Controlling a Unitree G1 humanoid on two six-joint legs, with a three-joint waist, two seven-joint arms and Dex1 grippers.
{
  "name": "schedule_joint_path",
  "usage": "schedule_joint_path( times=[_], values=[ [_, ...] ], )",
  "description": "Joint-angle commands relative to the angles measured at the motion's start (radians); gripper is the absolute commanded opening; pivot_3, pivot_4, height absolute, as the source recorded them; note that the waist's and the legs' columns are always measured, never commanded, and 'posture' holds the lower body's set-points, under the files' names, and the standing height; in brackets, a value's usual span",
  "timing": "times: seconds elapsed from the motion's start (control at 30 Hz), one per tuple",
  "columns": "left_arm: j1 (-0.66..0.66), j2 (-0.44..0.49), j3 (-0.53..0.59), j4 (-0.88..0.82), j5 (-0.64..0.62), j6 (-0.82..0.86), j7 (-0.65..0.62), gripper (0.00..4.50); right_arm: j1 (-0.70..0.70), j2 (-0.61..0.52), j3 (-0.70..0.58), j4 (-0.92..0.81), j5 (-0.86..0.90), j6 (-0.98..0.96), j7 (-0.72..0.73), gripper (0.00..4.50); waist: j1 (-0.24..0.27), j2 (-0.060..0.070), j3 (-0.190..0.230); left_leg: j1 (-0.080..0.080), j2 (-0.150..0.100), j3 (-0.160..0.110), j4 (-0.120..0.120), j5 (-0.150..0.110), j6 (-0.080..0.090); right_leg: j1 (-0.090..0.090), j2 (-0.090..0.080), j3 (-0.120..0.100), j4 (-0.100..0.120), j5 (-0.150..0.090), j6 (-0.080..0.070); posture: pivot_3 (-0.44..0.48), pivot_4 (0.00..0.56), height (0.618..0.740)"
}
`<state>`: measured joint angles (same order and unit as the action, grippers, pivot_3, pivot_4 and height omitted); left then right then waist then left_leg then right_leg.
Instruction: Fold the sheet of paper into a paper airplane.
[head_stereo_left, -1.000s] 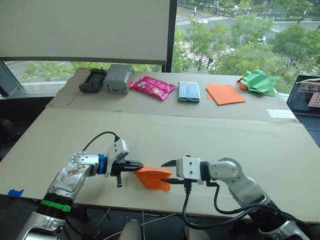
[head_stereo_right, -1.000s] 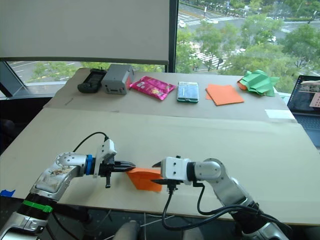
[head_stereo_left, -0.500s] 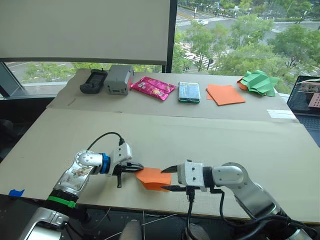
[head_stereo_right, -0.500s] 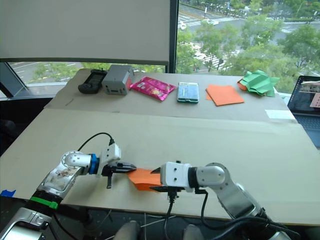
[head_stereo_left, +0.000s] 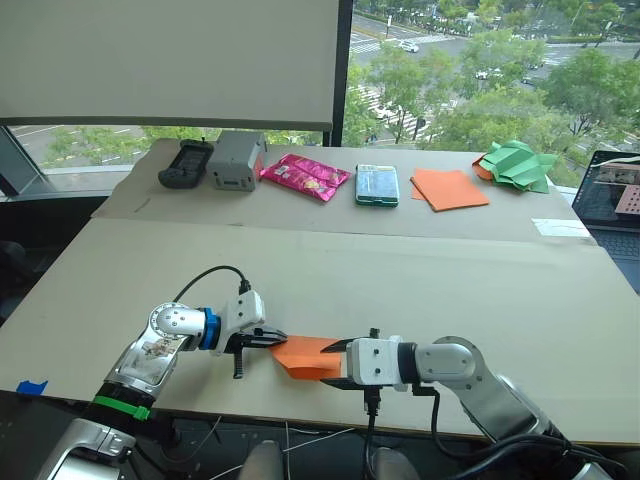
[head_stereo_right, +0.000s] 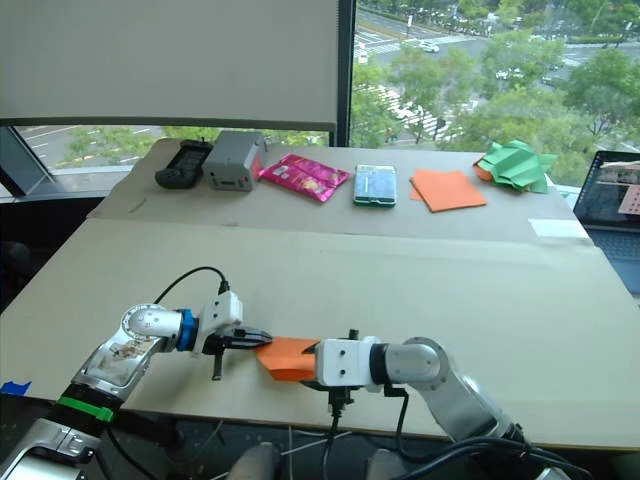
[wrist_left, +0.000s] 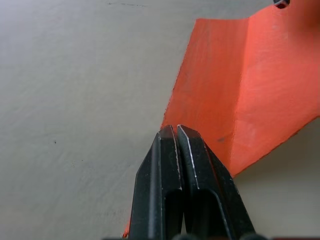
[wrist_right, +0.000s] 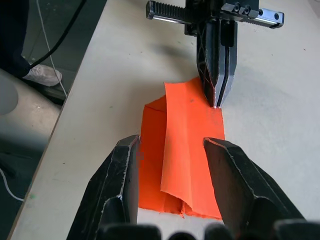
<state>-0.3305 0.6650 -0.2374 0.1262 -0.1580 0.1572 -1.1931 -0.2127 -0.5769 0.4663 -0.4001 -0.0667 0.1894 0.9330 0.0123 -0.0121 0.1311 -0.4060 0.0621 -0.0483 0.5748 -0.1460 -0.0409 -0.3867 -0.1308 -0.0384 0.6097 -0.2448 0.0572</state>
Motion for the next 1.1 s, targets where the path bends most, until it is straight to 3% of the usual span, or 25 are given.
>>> schedule_joint_path(
  times=[0.03,0.27,0.67,1.1],
  values=[
    [0.026,0.02,-0.026,-0.007,0.031,0.009,-0.013,0.14,-0.006,0.006,-0.008,-0.01,0.009,0.001,-0.003,2.27,0.0,0.0,0.0,0.0,0.0,0.0,0.0,0.0,0.0,0.0,0.0,0.0,0.0,0.0,0.0,0.0,0.15,0.702],
    [0.035,0.029,-0.022,-0.028,0.027,0.017,-0.01,0.12,-0.016,0.019,-0.009,0.015,0.018,0.008,0.003,0.04,0.0,0.0,0.0,0.0,0.001,0.0,0.0,0.0,0.0,0.0,0.0,0.0,0.0,0.0,0.0,0.0,0.15,0.702],
    [0.06,0.037,-0.018,-0.065,0.028,0.025,0.005,0.12,-0.127,0.116,-0.048,0.106,0.073,0.23,-0.017,0.04,-0.001,0.001,0.0,0.001,0.003,0.001,0.0,0.0,0.0,-0.001,0.002,0.0,0.001,0.0,-0.001,0.0,0.15,0.702],
    [0.055,0.076,0.035,-0.073,0.024,0.036,0.033,0.12,-0.135,0.128,0.019,0.234,0.017,0.332,-0.063,0.04,-0.003,0.002,-0.003,0.001,0.004,0.002,0.0,0.0,0.0,-0.001,0.002,-0.001,0.001,0.0,-0.001,0.0,0.15,0.702]
  ],
)
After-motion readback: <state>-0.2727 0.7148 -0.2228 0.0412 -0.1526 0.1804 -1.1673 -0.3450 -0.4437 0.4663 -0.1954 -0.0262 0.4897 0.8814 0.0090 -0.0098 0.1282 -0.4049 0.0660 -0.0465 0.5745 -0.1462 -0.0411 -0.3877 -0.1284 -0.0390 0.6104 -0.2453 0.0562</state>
